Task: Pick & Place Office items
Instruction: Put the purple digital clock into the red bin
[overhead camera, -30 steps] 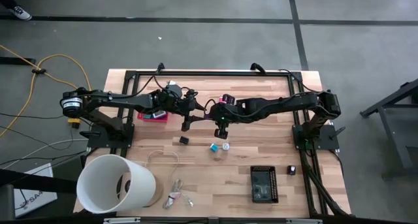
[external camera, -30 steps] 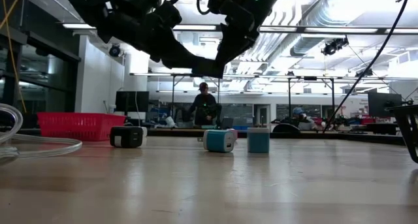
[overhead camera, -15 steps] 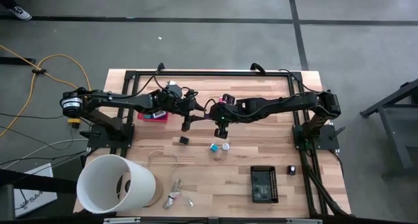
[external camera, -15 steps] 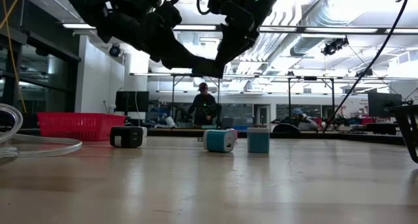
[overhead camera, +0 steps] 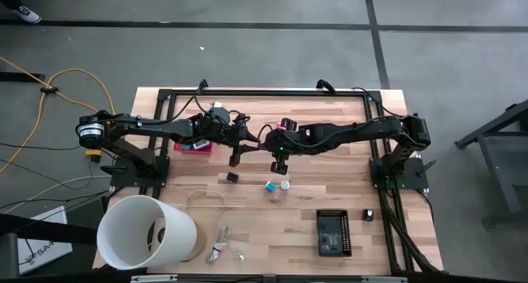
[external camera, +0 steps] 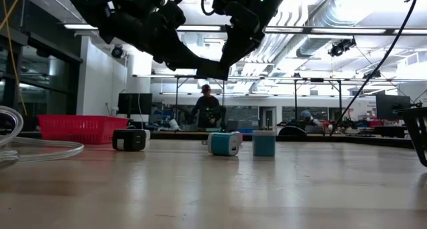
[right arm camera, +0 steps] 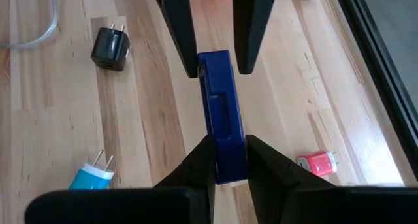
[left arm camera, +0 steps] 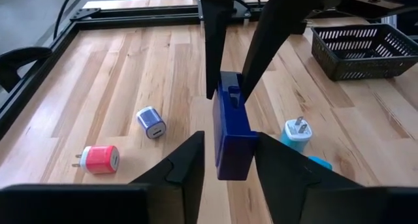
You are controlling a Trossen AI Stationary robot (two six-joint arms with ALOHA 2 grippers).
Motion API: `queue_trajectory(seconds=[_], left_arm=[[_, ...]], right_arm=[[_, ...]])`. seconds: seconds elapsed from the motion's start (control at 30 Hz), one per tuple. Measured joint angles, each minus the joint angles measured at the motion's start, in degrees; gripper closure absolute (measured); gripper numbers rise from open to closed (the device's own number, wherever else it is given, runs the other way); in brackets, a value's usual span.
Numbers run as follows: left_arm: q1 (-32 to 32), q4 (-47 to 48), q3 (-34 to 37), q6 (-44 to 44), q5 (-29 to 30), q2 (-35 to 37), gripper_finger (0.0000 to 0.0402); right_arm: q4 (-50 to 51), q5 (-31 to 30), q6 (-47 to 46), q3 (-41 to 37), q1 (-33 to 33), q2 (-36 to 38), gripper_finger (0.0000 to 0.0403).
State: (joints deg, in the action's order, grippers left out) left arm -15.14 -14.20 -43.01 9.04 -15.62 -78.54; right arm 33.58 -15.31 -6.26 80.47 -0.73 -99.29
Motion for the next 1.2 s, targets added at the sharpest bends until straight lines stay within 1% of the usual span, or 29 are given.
queue_trajectory(seconds=[0.27,0.37,0.77,0.93,1.2], left_arm=[[0.00,0.04,0.01,0.42,-0.31,0.00,0.0335],[0.00,0.09,0.01,0.55,-0.57,0.00,0.0348],[-0.02,0.07,0.01,0.48,-0.76,0.00,0.0341],[-0.02,0.04,0.01,0.35,-0.98,0.00,0.0341],[-0.07,-0.17,0.01,0.35,-0.72,0.00,0.0341]], right_arm=[[0.04,0.04,-0.13,0.00,0.02,-0.02,0.0347],[0.09,0.20,-0.13,0.00,0.00,-0.01,0.0347],[0.04,0.33,0.01,0.00,-0.02,-0.02,0.0343],[0.02,0.63,0.64,0.00,-0.07,0.00,0.0319],[-1.07,0.72,0.61,0.00,-0.07,-0.02,0.0271]])
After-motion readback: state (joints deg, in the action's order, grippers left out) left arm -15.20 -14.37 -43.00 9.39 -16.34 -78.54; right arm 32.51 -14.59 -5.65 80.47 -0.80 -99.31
